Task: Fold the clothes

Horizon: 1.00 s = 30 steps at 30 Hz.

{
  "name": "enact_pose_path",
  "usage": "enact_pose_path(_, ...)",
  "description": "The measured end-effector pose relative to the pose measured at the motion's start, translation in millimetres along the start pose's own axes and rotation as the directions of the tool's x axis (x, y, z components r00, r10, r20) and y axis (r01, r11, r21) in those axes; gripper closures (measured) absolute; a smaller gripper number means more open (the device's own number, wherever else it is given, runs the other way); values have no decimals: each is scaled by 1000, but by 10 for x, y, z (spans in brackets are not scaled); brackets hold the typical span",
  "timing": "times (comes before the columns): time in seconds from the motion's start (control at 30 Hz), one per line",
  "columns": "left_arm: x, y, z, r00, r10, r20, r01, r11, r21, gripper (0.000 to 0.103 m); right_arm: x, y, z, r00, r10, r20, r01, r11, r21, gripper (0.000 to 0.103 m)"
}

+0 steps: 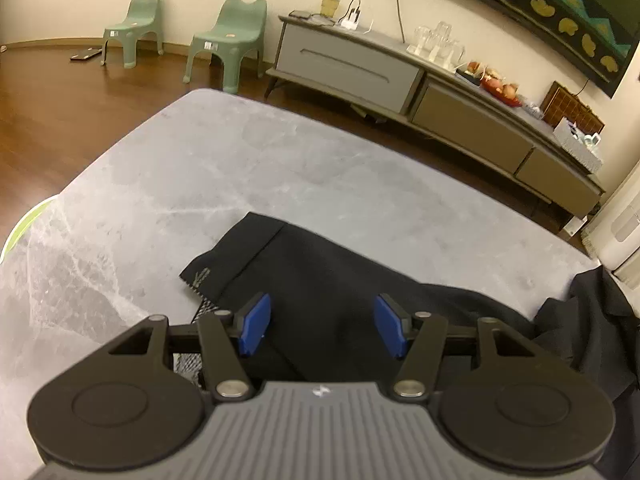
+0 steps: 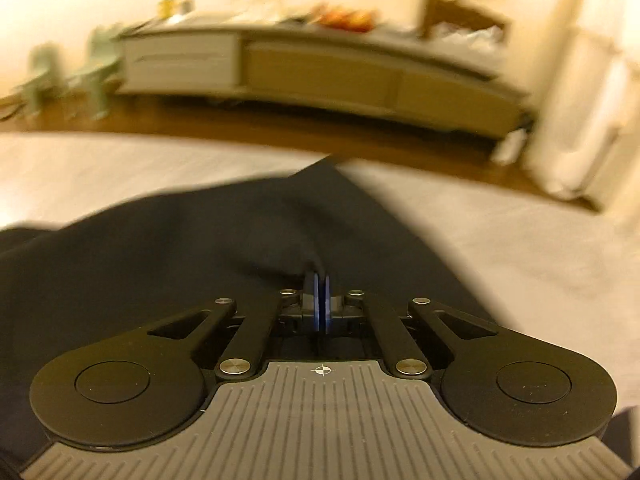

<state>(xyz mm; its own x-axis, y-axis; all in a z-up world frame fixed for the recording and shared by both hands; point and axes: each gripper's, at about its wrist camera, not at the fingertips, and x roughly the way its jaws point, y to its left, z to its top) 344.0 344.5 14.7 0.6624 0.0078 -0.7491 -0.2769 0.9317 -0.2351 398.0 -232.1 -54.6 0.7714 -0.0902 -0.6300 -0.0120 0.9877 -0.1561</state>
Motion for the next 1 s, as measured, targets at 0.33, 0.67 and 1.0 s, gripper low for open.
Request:
enact_pose_path(0.33, -41, 129, 141, 999, 35, 41, -32, 997, -72, 38, -653, -1792, -406, 922, -363, -136, 384, 902, 196, 87)
enact_pose_path(0.67, 520, 134, 230, 993, -24, -118, 13, 995, -98, 13, -614, -1371, -356, 982, -171, -84, 186, 954, 236, 16)
enact_pose_path(1.0, 344, -394, 219, 995, -99, 16, 96, 986, 133, 101, -307, -1399, -496, 984, -98, -149, 128, 970, 208, 103)
